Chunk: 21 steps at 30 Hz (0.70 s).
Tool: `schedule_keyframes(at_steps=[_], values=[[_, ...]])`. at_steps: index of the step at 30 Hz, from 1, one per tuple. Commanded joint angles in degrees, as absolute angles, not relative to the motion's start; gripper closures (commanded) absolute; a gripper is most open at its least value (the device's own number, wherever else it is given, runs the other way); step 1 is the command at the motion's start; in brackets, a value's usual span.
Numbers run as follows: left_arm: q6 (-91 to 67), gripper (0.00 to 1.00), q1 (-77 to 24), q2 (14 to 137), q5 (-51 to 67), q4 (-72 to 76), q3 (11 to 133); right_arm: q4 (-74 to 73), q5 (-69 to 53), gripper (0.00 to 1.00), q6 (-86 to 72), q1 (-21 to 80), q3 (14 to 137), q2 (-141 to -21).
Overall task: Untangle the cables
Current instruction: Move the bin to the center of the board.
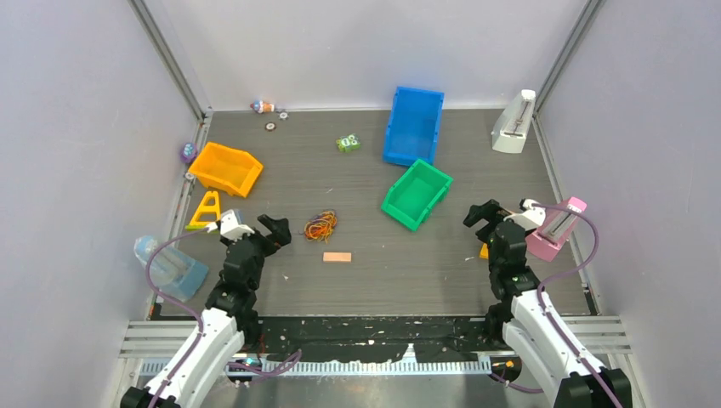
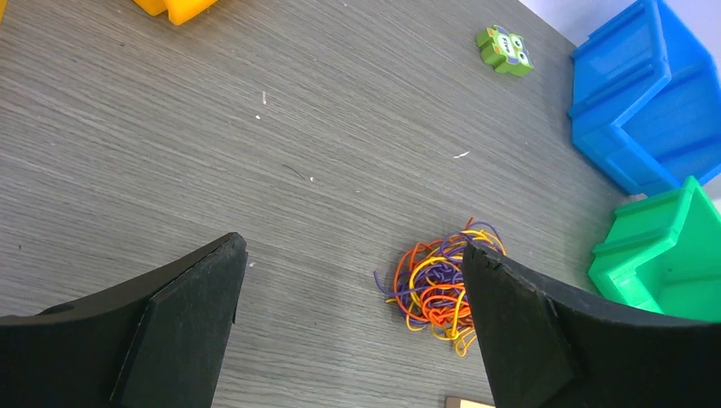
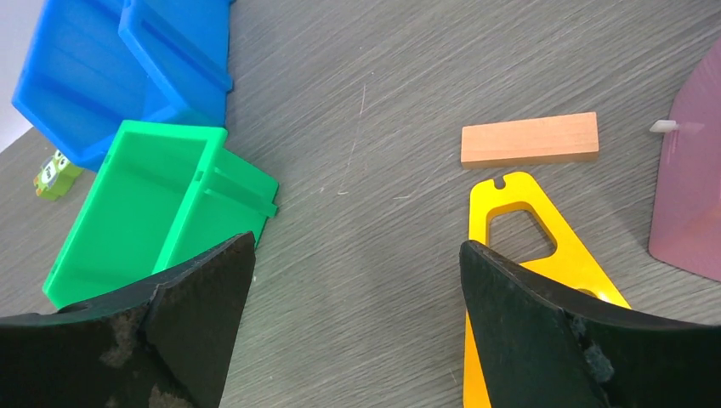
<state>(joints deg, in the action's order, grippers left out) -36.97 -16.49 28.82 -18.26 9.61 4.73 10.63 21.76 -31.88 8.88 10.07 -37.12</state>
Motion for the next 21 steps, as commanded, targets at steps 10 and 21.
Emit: schedule_keyframes(at_steps=[10,21], values=[[-27.3,0.01,-16.82,36.26,8.19,24.62,7.08,14.71,12.53,0.05,-28.98,8.66,13.38,-40.42],[-18.03,0.23,-26.67,62.5,3.58,9.13,25.69,20.36,5.98,0.05,-22.0,17.98,17.0,-47.79]])
